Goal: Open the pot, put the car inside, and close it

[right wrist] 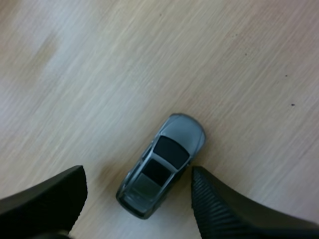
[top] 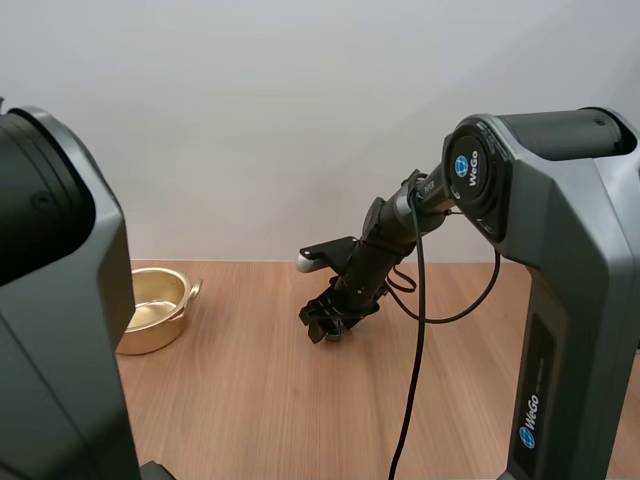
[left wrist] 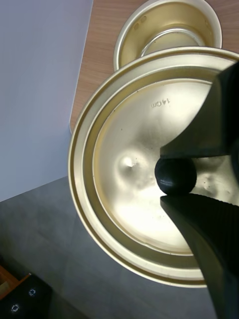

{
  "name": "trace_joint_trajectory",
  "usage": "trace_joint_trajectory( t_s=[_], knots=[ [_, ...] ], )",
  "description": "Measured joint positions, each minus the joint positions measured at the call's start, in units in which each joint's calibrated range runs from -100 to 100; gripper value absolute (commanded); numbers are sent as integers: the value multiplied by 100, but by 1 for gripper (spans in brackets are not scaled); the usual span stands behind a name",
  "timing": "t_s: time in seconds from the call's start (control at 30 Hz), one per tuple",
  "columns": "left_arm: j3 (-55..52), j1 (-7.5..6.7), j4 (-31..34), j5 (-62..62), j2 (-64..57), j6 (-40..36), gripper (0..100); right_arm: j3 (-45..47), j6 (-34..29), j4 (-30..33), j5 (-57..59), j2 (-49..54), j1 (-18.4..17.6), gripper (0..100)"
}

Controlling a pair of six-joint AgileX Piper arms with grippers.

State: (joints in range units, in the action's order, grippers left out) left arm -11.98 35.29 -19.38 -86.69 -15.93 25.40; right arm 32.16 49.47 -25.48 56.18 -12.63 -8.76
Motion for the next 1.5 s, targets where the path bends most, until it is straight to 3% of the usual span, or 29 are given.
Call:
trace_joint_trajectory(
  t_s=[0.27,0.33,0.37,0.4,0.83,0.93,1.13,1.3,1.5],
  knots=[
    [0,0,0,-114,0,103,0,2,18,33,43,-194,0,100],
    [0,0,0,-114,0,103,0,2,18,51,45,-205,0,50],
    [0,0,0,-114,0,103,0,2,18,65,-10,-205,0,15],
    [0,0,-12,-114,0,103,0,2,18,54,-13,-218,0,0],
    [0,0,-21,-134,0,158,0,-3,214,19,291,49,-6,0],
    [7,98,-179,60,-134,212,0,-127,305,70,439,342,-6,0],
    [590,496,-856,-12,-321,613,0,-719,450,28,1004,1064,-6,0],
    [1209,991,-1453,-875,-138,733,0,-1339,500,-161,1360,1311,-6,0],
    [1270,1597,-2324,-1325,-24,1292,0,-1865,964,-926,2106,1168,-84,0]
  ],
)
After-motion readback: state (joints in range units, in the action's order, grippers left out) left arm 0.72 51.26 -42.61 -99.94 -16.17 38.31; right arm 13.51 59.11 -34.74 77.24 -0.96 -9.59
